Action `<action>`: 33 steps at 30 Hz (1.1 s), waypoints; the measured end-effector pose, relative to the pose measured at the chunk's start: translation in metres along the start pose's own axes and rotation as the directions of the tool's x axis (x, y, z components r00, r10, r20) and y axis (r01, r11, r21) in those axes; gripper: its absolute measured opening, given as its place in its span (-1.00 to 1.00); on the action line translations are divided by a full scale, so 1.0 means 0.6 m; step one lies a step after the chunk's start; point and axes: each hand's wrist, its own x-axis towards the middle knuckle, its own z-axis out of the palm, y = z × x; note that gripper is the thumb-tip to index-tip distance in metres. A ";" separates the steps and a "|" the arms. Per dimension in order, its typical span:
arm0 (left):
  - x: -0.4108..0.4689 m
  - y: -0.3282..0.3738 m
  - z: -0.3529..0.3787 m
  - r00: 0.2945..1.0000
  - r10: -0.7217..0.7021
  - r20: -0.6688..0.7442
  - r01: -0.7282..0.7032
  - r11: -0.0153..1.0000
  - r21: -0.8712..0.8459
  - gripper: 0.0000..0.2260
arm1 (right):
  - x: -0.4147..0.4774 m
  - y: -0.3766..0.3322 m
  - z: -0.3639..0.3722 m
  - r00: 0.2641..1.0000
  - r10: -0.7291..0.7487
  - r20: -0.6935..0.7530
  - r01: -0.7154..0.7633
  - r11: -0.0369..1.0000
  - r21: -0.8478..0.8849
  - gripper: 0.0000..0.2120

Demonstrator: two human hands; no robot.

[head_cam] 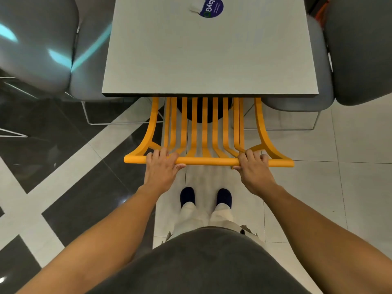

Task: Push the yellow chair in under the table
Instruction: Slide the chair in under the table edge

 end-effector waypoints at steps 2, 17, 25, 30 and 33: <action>0.003 -0.004 -0.002 1.000 0.006 -0.001 -0.006 1.000 -0.018 -0.58 | 0.001 -0.005 -0.002 1.000 0.006 0.027 -0.006 1.000 0.002 -0.70; -0.002 0.005 -0.007 0.999 -0.037 0.011 0.037 0.999 -0.002 -0.58 | 0.000 -0.003 -0.004 0.999 -0.009 0.038 0.009 1.000 -0.005 -0.68; -0.004 0.005 -0.009 0.999 -0.030 0.021 0.031 0.999 -0.027 -0.58 | -0.003 -0.007 -0.006 1.000 -0.005 0.030 0.005 1.000 -0.009 -0.66; -0.016 0.017 -0.010 0.989 -0.040 0.142 0.050 0.997 -0.064 -0.48 | -0.014 -0.011 -0.011 0.994 0.028 0.110 -0.025 0.999 -0.029 -0.46; 0.015 0.012 -0.033 0.970 -0.058 0.236 0.087 0.989 -0.117 -0.35 | 0.012 -0.017 -0.035 0.983 0.050 0.177 -0.057 0.998 0.035 -0.25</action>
